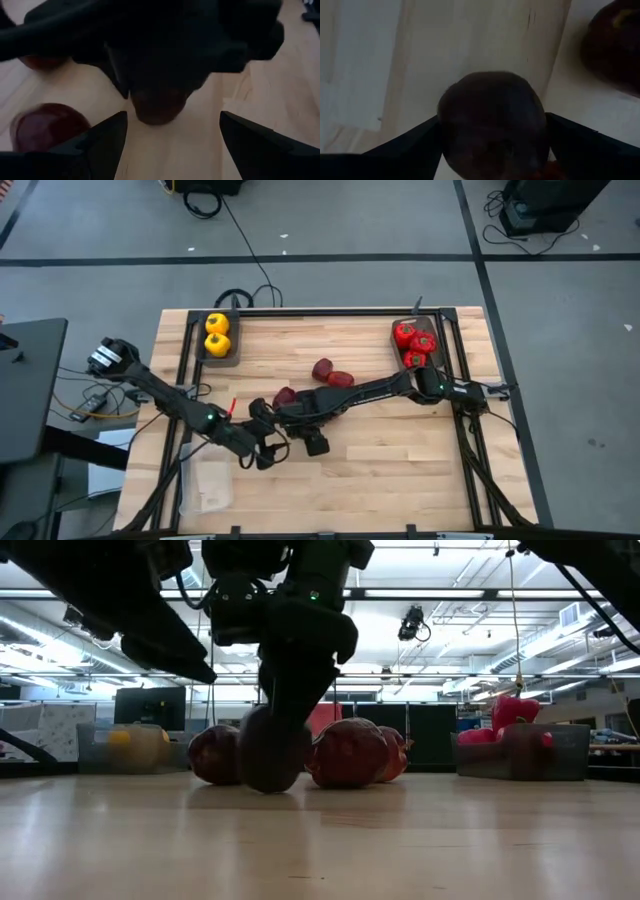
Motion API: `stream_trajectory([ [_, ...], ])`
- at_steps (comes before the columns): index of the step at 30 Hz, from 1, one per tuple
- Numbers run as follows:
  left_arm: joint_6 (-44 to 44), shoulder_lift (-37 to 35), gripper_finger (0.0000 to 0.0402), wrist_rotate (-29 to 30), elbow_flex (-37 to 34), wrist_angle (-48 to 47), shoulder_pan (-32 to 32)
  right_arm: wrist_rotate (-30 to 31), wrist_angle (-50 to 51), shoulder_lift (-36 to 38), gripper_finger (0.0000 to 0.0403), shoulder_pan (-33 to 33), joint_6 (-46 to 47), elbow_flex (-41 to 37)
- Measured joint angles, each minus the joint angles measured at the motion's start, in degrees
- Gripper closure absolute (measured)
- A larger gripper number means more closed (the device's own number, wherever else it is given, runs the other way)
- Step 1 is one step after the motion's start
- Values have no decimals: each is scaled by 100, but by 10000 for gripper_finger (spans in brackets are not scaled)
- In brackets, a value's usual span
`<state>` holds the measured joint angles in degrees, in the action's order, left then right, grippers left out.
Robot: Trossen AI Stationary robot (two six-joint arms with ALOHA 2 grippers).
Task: Sort produce into baskets
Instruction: Put the red apple into the transparent bin
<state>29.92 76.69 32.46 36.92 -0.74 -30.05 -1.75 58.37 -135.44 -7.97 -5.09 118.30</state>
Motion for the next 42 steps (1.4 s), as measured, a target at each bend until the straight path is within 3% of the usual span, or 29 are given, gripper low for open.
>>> stream_trajectory([
  [7, -246, 251, 80, 3, -69, 411, 43, 88, 227, 2, 25, -26, 254, 135],
  [13, -231, 222, 80, 13, -69, 389, 43, 3, 289, 11, 22, -26, 394, 308],
  [25, -95, 215, 80, 7, -63, 167, -5, -76, 482, 11, 106, -21, 648, 139],
  [32, -140, 216, 80, 9, -63, 209, -3, 426, 501, 246, 125, -65, 798, 153],
  [38, -1545, 615, 80, -7, -60, 1255, 22, 1117, 624, 886, 113, -305, 1195, 14],
  [42, -2364, 931, 80, -355, 164, 1647, 296, 1541, 627, 1480, 110, -542, 1719, -655],
])
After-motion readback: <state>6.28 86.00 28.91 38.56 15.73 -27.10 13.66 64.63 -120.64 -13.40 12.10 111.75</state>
